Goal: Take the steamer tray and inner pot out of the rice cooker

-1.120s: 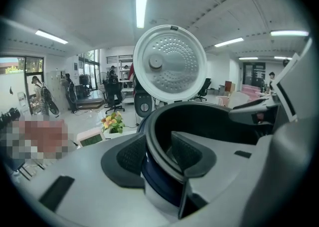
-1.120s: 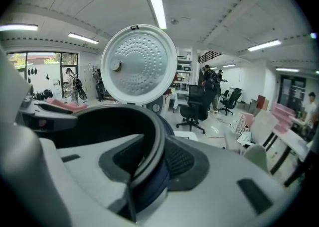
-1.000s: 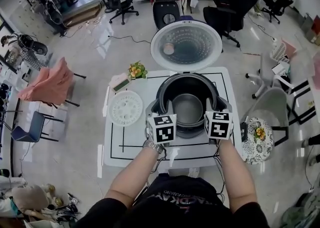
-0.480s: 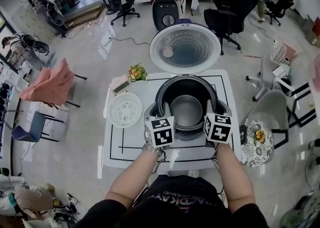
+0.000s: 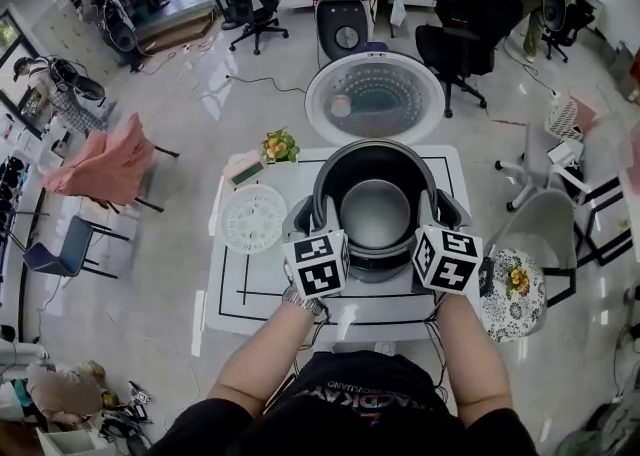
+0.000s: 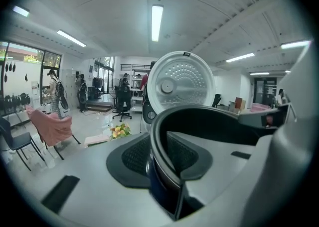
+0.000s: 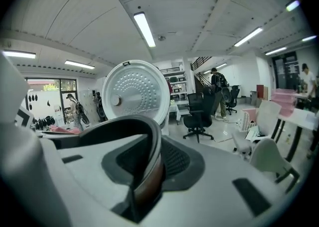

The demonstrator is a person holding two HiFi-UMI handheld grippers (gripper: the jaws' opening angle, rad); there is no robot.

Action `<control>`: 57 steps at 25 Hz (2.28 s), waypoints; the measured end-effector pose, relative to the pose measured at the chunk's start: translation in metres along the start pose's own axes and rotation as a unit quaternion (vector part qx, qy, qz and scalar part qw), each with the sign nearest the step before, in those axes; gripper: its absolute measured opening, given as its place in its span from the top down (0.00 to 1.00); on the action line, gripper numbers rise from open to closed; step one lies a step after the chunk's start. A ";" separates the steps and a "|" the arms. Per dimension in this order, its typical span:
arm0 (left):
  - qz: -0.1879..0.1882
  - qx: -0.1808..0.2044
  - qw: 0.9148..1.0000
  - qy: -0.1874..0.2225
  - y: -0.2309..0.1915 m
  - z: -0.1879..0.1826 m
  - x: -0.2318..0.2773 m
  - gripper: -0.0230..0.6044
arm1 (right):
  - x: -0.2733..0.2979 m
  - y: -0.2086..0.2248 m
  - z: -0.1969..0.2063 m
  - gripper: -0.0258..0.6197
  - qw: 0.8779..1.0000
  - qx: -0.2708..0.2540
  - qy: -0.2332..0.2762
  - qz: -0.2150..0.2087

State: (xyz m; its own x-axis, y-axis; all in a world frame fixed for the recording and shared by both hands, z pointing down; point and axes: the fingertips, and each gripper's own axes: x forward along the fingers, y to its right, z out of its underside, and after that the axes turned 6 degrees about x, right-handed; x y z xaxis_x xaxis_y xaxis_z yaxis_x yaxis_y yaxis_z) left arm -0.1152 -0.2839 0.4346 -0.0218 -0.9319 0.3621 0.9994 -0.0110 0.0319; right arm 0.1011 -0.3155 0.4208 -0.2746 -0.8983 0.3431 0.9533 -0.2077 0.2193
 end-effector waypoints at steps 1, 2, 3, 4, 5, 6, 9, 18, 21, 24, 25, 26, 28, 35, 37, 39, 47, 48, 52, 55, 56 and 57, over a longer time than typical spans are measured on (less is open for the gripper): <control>-0.002 -0.001 1.000 0.006 -0.001 -0.005 -0.003 0.80 | -0.003 -0.002 -0.004 0.83 1.000 0.001 0.005 -0.004; -0.004 -0.001 1.000 0.013 -0.002 -0.010 -0.006 0.80 | -0.006 -0.004 -0.009 0.83 1.000 0.002 0.011 -0.008; -0.006 -0.001 1.000 0.020 -0.003 -0.015 -0.009 0.80 | -0.008 -0.006 -0.013 0.83 1.000 0.002 0.016 -0.012; -0.009 -0.001 1.000 0.027 -0.005 -0.019 -0.013 0.80 | -0.011 -0.008 -0.017 0.83 1.000 0.003 0.021 -0.016; -0.011 -0.003 0.999 0.034 -0.006 -0.024 -0.016 0.80 | -0.013 -0.011 -0.021 0.83 0.999 0.004 0.026 -0.021; -0.014 -0.005 0.999 0.040 -0.008 -0.029 -0.020 0.80 | -0.015 -0.014 -0.026 0.83 0.999 0.006 0.030 -0.027; -0.022 -0.008 0.998 0.058 -0.013 -0.043 -0.032 0.80 | -0.022 -0.023 -0.039 0.83 0.998 0.009 0.046 -0.042; -0.072 -0.010 0.992 0.106 -0.041 -0.072 -0.069 0.81 | -0.030 -0.060 -0.063 0.83 0.991 0.013 0.076 -0.105; -0.093 -0.014 0.989 0.112 -0.055 -0.074 -0.080 0.81 | -0.030 -0.076 -0.068 0.83 0.988 0.010 0.079 -0.129; -0.114 -0.020 0.987 0.115 -0.066 -0.075 -0.093 0.81 | -0.031 -0.091 -0.071 0.83 0.985 0.008 0.079 -0.154; -0.122 -0.022 0.985 0.117 -0.069 -0.075 -0.098 0.81 | -0.032 -0.096 -0.072 0.83 0.983 0.007 0.079 -0.163; -0.131 -0.023 0.984 0.119 -0.073 -0.076 -0.103 0.81 | -0.033 -0.101 -0.073 0.83 0.982 0.006 0.079 -0.173; -0.152 -0.025 0.980 0.124 -0.080 -0.075 -0.118 0.81 | -0.036 -0.113 -0.073 0.83 0.978 0.003 0.076 -0.195; -0.239 -0.039 0.963 0.121 -0.110 -0.055 -0.183 0.81 | -0.054 -0.166 -0.057 0.83 0.957 -0.009 0.053 -0.286; -0.267 -0.047 0.956 0.112 -0.122 -0.041 -0.204 0.81 | -0.060 -0.186 -0.044 0.83 0.949 -0.012 0.038 -0.312; -0.291 -0.056 0.950 0.100 -0.134 -0.025 -0.224 0.81 | -0.066 -0.205 -0.028 0.83 0.942 -0.015 0.020 -0.335; -0.339 -0.099 0.934 0.055 -0.171 0.049 -0.274 0.81 | -0.081 -0.262 0.041 0.83 0.922 -0.030 -0.039 -0.384; -0.339 -0.105 0.933 0.050 -0.174 0.059 -0.277 0.81 | -0.082 -0.266 0.050 0.83 0.922 -0.031 -0.046 -0.384; -0.335 -0.119 0.934 0.030 -0.190 0.096 -0.284 0.81 | -0.084 -0.280 0.088 0.83 0.924 -0.033 -0.073 -0.375; -0.324 -0.124 0.938 0.018 -0.200 0.117 -0.285 0.81 | -0.084 -0.285 0.111 0.83 0.929 -0.035 -0.084 -0.360; -0.318 -0.124 0.940 0.014 -0.202 0.124 -0.283 0.81 | -0.083 -0.285 0.118 0.83 0.931 -0.035 -0.088 -0.353; -0.312 -0.125 0.942 0.009 -0.203 0.130 -0.280 0.81 | -0.082 -0.283 0.125 0.83 0.933 -0.034 -0.092 -0.345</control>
State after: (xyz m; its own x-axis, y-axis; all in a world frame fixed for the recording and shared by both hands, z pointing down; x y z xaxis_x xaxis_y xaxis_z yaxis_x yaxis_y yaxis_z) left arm -0.3155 0.0261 0.4481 -0.6091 -0.7215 0.3294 0.7668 -0.6417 0.0122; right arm -0.1621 -0.1349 0.4446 -0.8375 -0.4610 0.2933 0.5451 -0.7423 0.3897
